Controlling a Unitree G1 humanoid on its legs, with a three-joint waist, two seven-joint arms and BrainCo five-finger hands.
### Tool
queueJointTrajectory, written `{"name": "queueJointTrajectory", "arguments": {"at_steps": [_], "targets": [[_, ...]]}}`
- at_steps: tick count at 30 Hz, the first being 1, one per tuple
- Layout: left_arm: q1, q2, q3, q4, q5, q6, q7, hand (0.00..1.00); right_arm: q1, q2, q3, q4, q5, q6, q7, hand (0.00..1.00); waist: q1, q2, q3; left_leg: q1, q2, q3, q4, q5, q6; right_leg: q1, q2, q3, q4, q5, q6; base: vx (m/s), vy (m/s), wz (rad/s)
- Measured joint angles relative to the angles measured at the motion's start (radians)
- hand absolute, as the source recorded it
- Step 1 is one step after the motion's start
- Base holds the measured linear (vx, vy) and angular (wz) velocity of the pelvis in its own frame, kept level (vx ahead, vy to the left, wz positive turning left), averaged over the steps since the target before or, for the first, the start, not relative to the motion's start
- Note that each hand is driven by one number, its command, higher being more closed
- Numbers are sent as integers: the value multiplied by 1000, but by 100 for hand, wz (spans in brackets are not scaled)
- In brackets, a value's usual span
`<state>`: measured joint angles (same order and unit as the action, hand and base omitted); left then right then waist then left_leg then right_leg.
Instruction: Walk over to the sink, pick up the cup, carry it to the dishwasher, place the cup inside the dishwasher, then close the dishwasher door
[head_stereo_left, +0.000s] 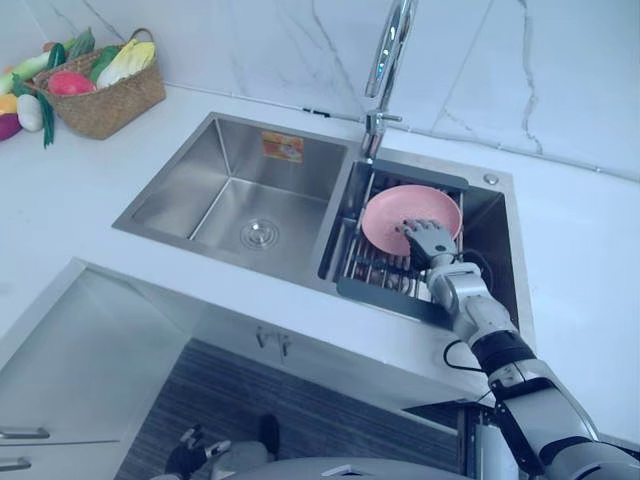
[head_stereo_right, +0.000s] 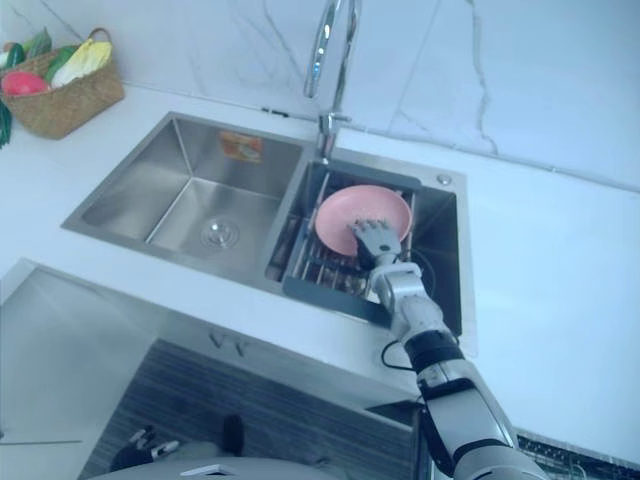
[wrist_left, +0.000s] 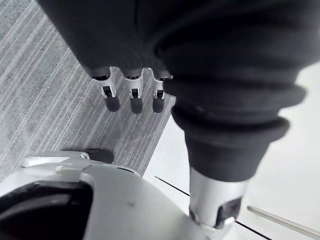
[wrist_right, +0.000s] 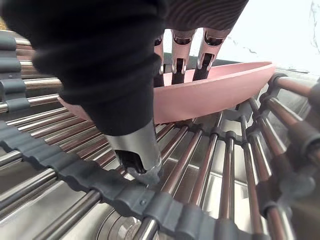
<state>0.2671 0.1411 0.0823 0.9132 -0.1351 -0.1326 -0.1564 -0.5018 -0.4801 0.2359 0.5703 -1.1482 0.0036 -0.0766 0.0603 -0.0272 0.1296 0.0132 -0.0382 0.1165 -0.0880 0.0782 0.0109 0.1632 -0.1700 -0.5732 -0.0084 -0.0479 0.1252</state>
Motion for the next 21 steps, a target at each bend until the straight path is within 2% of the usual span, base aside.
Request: {"name": "queueJointTrajectory", "arguments": {"at_steps": [7,12,18,21], "targets": [[-1,6,-8,0,-16,0,-1,0,-54,-2,32,32,-35,-3,-17,100,0,-3,18,-1,0,-5,0,0,0,1,0,-7,2,-1,0,-12,0,2],[-1,7,-7,0,-16,-1,0,0,-54,-4,30,36,6,-14,-36,100,-3,-4,21,0,0,-4,0,0,0,2,0,-5,1,-1,1,0,0,0],[-1,7,-5,-1,-16,-4,0,0,-54,-43,29,34,68,-85,-37,100,-5,-5,24,4,1,-1,0,0,0,8,0,-5,-1,0,1,0,0,0],[1,7,-3,-1,-16,-5,1,0,-54,-52,24,26,125,-98,-37,100,-8,-5,24,7,1,7,0,0,0,9,0,-1,-2,0,1,0,0,-4]]}}
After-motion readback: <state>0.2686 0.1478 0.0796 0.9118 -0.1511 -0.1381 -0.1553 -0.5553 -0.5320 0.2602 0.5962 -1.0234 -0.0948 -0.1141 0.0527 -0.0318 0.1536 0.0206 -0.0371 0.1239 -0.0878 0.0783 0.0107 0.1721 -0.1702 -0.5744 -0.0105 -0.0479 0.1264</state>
